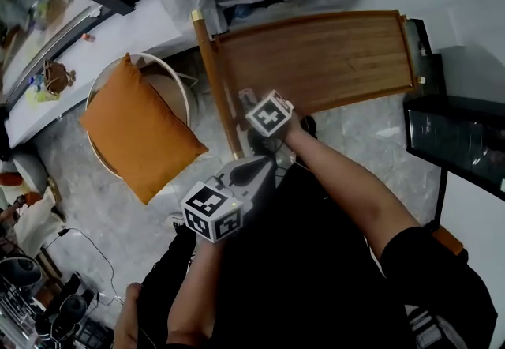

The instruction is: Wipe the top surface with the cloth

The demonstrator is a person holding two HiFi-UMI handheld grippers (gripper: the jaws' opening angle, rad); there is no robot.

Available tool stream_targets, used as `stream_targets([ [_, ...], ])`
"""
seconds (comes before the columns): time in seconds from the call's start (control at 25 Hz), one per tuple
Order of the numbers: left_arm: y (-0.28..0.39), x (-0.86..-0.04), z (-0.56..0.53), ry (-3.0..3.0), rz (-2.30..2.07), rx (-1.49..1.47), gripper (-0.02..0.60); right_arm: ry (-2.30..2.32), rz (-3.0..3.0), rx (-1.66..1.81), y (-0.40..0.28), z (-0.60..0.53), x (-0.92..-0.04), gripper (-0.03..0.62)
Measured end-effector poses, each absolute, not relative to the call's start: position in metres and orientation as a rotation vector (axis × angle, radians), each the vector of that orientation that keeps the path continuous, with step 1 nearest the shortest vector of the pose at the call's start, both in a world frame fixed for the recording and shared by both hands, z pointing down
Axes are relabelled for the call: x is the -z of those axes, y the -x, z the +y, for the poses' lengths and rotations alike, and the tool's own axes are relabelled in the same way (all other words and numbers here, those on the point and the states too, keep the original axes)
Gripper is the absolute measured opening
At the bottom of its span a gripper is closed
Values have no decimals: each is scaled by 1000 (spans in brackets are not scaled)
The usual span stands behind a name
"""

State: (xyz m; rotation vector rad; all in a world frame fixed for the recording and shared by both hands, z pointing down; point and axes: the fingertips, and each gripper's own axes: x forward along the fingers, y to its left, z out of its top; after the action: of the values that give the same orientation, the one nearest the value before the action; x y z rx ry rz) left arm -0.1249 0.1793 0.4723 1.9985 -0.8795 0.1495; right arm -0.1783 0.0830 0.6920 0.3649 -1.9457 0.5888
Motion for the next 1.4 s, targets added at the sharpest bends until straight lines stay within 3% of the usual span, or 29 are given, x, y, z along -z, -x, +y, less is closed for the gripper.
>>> stream_targets([
  [0.24, 103, -473, 156, -2013, -871, -157, 14, -469, -1915, -587, 108, 39, -691, 37],
  [0.88, -13, -475, 61, -2042, -917, -218, 14, -761, -1811, -581, -165, -81, -679, 37],
  [1.4, -84, -487, 36, -2046, -897, -234, 14, -956, -1698, -578, -306, -126, -668, 37],
])
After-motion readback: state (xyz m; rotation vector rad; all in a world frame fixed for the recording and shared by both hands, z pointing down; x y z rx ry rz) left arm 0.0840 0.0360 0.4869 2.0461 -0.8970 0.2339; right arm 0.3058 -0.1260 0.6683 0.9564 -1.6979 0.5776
